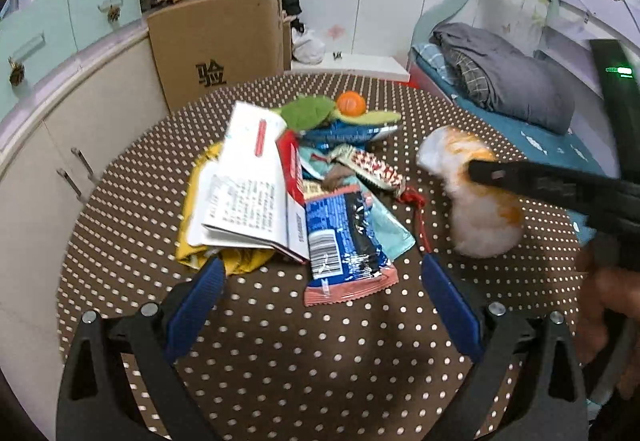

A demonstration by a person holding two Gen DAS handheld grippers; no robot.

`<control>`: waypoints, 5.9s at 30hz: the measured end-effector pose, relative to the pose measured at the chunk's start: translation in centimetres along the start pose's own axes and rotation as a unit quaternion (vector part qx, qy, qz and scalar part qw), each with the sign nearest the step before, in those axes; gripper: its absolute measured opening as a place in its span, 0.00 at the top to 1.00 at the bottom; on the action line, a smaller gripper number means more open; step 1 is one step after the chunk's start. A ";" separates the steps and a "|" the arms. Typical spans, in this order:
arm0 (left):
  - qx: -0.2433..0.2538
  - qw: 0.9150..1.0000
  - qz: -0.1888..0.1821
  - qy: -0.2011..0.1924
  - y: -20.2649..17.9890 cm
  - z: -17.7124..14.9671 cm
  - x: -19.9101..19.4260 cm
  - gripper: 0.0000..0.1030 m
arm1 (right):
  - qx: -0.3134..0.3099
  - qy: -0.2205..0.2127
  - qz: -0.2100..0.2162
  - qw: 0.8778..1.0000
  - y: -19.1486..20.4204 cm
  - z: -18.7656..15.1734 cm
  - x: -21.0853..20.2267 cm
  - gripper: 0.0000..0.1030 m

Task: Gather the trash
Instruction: 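Move the right gripper back to the table and grasp the orange-patterned bag, then lift the orange bag with the right gripper while the left gripper grasps the blue wrapper, then drop the orange bag and blue wrapper into the wastebasket with both grippers, then return both grippers to the table and grasp the yellow paper bag with the left gripper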

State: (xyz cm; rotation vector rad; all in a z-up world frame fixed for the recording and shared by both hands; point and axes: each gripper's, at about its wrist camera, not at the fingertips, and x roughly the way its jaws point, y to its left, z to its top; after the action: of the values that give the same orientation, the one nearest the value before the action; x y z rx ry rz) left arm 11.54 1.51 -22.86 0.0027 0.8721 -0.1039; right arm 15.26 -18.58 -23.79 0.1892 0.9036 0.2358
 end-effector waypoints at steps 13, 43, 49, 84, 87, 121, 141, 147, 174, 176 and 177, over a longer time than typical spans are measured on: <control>-0.002 0.999 -0.020 0.032 -0.1 -0.6 2.6 0.52 | -0.002 -0.009 0.007 1.000 -2.0 -0.5 -2.3 0.67; 0.062 0.995 -0.077 0.001 -1.7 -4.3 -2.4 0.37 | 0.026 -0.045 -0.006 0.999 -6.4 -1.3 -6.7 0.67; 0.099 0.992 -0.071 0.031 -3.3 -3.3 1.0 0.41 | 0.024 -0.048 -0.004 0.999 -6.2 -1.1 -6.9 0.67; 0.142 0.965 -0.221 -0.025 -22.5 11.5 2.5 0.65 | 0.179 -0.080 -0.128 0.972 -28.2 0.6 -8.5 0.67; 0.155 0.963 -0.221 -0.011 -25.0 12.0 4.2 0.65 | 0.202 -0.058 -0.127 0.970 -30.6 -0.6 -6.0 0.67; 0.266 0.938 -0.172 0.138 -41.9 10.1 18.2 0.08 | 0.291 -0.137 -0.140 0.936 -37.8 -3.8 -9.0 0.06; 0.212 0.960 -0.184 -0.014 -32.2 12.8 3.7 0.07 | 0.216 -0.198 -0.154 0.944 -26.0 -0.5 -15.9 0.06; 0.194 0.963 -0.179 -0.047 -28.7 12.9 0.2 0.07 | 0.185 -0.205 -0.145 0.950 -22.2 0.5 -16.8 0.06; 0.081 0.990 -0.038 -0.106 -2.8 8.4 -4.7 0.07 | 0.023 -0.146 -0.038 0.988 -1.4 2.6 -11.2 0.06; 0.078 0.991 -0.023 -0.106 -0.9 7.9 -4.6 0.07 | 0.013 -0.137 -0.040 0.990 0.0 2.4 -10.4 0.06; 0.077 0.991 -0.018 -0.105 0.2 7.6 -4.4 0.07 | 0.010 -0.133 -0.039 0.990 0.5 2.2 -10.1 0.06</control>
State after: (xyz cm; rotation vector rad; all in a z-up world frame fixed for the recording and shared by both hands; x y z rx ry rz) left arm 14.57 1.78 -14.60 0.1189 0.6516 -0.2012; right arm 10.87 -21.05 -14.72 0.1984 0.6463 0.1250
